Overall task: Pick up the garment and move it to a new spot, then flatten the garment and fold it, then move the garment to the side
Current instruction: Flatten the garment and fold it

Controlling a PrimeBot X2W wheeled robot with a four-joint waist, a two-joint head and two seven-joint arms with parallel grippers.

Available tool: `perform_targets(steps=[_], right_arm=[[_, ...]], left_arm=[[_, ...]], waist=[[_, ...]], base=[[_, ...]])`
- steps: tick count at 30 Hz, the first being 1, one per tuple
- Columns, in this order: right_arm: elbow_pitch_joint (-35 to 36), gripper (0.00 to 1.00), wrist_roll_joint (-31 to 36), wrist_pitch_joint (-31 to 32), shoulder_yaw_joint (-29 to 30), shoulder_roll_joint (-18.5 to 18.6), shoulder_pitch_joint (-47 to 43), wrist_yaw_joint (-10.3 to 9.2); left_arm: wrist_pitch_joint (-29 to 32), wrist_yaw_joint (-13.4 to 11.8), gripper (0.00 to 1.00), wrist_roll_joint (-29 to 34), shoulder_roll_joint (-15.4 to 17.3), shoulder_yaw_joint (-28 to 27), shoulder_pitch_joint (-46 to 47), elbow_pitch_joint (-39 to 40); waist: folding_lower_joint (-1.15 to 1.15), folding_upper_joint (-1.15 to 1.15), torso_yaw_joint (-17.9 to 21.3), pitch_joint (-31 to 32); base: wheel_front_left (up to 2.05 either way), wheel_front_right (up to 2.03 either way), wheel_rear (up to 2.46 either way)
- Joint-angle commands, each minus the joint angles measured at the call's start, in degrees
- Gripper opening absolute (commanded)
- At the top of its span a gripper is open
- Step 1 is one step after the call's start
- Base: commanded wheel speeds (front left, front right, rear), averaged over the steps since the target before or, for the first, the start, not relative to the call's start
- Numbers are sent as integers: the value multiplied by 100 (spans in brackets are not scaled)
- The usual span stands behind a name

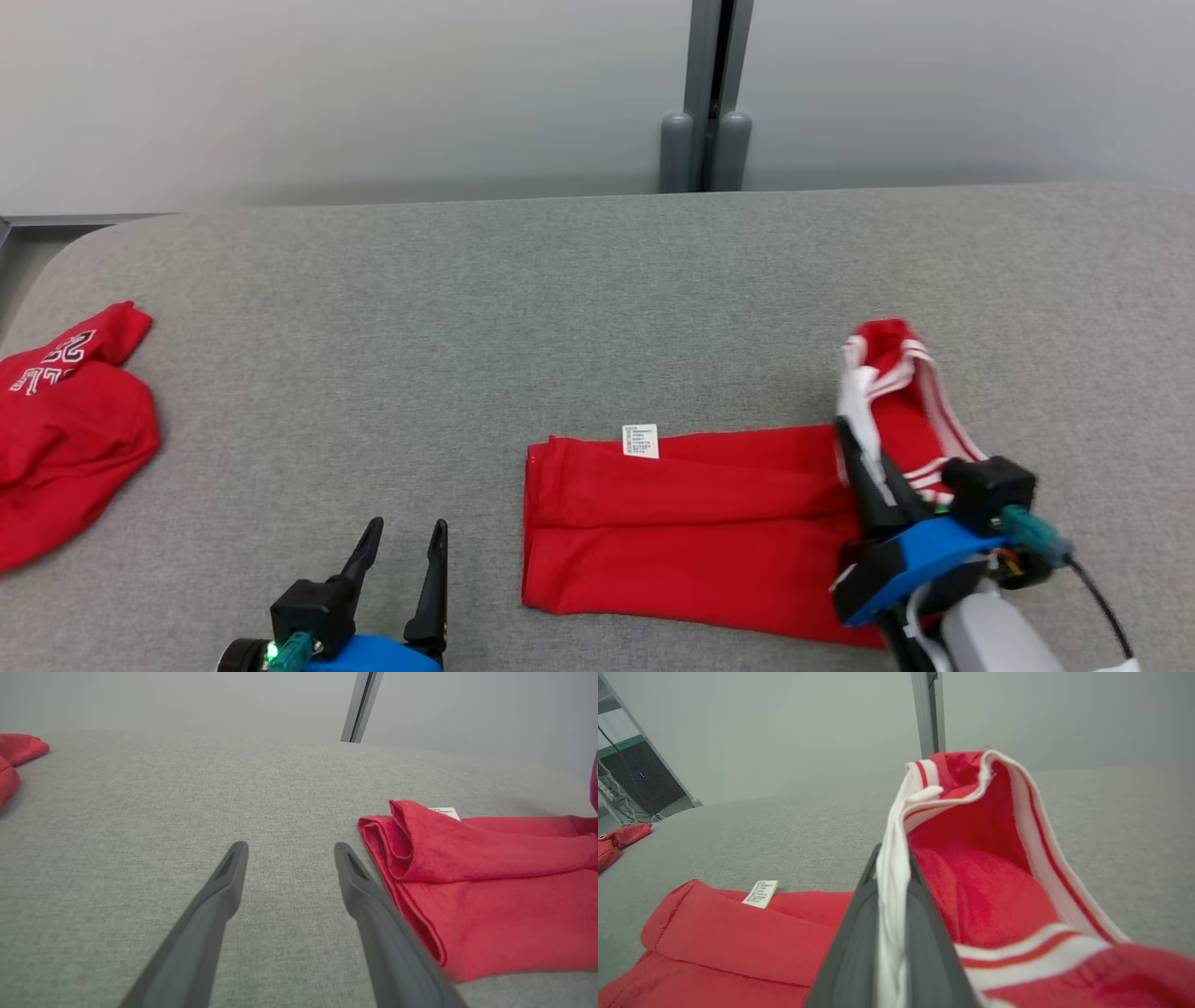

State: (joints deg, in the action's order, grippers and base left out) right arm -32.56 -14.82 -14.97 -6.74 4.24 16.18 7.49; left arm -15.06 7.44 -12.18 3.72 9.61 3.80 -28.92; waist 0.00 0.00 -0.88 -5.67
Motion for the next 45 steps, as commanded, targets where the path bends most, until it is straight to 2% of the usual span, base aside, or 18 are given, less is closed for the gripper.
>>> perform_targets(steps=[1,6,14,15,16,19,22,27,32,36,39,45], right_arm=[[109,0,-191,41,-295,-34,-70,0],[265,0,-623,227,-1247,-107,105,0],[-95,0,-1222,274,-2494,-125,576,0],[-172,38,-1303,272,-2600,-123,629,0],[-205,100,-1406,250,-2714,-126,681,0],[-288,100,-1631,136,-2890,-121,818,0],[-396,100,-1580,26,-2826,-122,904,0],[-437,100,-1063,-23,-2012,-121,782,0],[-96,100,-312,-26,-912,-126,279,0],[169,100,78,-27,-274,-129,-178,0],[294,100,194,-27,64,-127,-463,0],[305,100,362,-27,302,-127,-861,0]], left_arm=[[-15,7,100,-5,3,6,-15,-11],[-14,7,100,-25,-7,115,0,-49],[-15,7,100,-49,4,168,72,-119],[-15,7,100,-53,15,154,68,-133],[-15,7,100,-58,22,154,66,-143],[-15,7,100,-61,21,113,26,-154],[-15,7,100,-50,18,49,-40,-157],[-15,7,100,15,-1,-118,-80,-84],[-15,7,100,103,-25,-268,-62,19],[-15,6,100,206,-43,-396,-92,78],[-14,5,100,266,-54,-483,-138,100],[-14,5,100,386,-67,-593,-281,101]], waist=[[0,0,-53,6],[0,0,-244,24],[0,0,-655,13],[0,0,-693,15],[0,0,-728,19],[0,0,-776,40],[0,0,-739,88],[0,0,-537,187],[0,0,-301,276],[0,0,-141,331],[0,0,-52,370],[0,0,9,447]], base=[[0,0,0],[0,0,0],[0,0,0],[0,0,0],[0,0,0],[0,0,0],[0,0,0],[0,0,0],[0,0,0],[0,0,0],[0,0,0],[0,0,0]])
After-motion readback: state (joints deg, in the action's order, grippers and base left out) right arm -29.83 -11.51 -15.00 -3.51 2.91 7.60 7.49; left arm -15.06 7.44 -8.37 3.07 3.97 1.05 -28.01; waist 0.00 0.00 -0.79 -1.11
